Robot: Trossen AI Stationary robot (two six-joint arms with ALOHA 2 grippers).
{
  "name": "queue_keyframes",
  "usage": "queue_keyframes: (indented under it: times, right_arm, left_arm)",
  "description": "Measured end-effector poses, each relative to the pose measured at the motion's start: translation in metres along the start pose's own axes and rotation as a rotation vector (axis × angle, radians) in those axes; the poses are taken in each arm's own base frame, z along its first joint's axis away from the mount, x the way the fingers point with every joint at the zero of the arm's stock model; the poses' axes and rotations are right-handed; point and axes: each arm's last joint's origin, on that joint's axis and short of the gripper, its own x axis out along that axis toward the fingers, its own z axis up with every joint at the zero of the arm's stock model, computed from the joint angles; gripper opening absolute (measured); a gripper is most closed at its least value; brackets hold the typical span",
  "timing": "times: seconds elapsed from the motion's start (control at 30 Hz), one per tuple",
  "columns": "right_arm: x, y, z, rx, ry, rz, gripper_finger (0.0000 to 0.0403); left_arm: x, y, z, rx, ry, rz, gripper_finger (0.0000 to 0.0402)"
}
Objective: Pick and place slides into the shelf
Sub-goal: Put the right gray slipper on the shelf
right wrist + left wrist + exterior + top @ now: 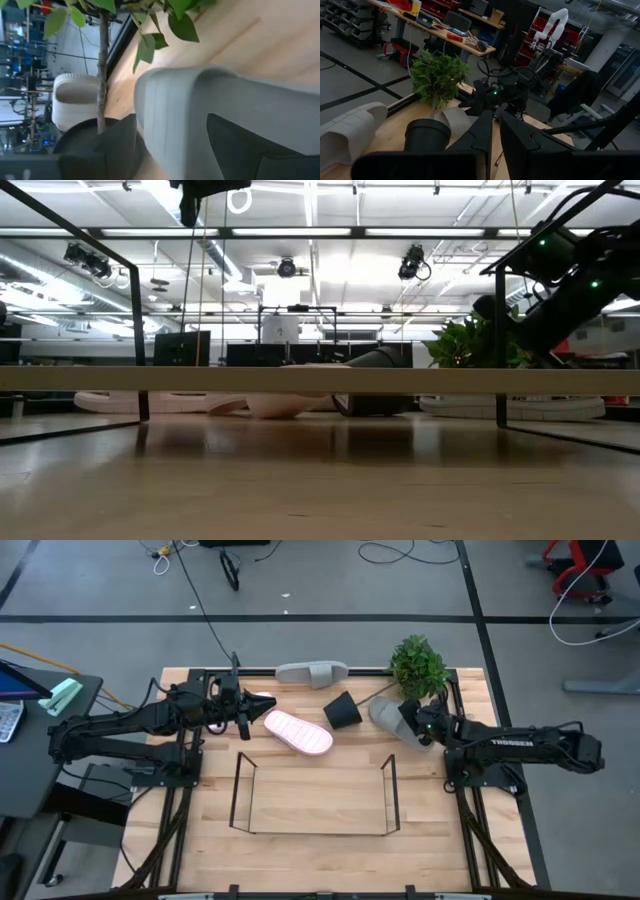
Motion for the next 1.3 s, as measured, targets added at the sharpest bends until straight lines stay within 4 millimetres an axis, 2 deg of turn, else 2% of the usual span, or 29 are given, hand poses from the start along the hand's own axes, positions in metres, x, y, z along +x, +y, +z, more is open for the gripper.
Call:
queue_keyframes:
  times: [0.47, 0.73, 1.0, 1.17, 1.3]
  right_arm:
    - [0.005, -0.001, 0.006, 0.025, -0.002, -0.026, 0.022]
    - [0.012, -0.004, 0.003, 0.019, 0.027, -0.059, 0.0219]
    - [0.021, -0.002, -0.001, 0.012, 0.029, -0.033, 0.0202]
    - [0.026, -0.004, -0.003, 0.002, 0.026, -0.052, 0.0151]
    - [0.026, -0.003, -0.002, -0.018, 0.017, -0.045, 0.006]
  left_arm:
    - [0.0, 0.0, 0.0, 0.0, 0.0, 0.0, 0.0034]
    - [0.0, 0.0, 0.0, 0.0, 0.001, 0.0, 0.0039]
    - [0.0, 0.0, -0.001, 0.001, 0.008, 0.003, 0.0032]
    - [0.0, -0.001, -0.001, 0.001, 0.02, -0.027, 0.0028]
    - [0.0, -0.001, -0.001, 0.0, 0.026, -0.042, 0.0033]
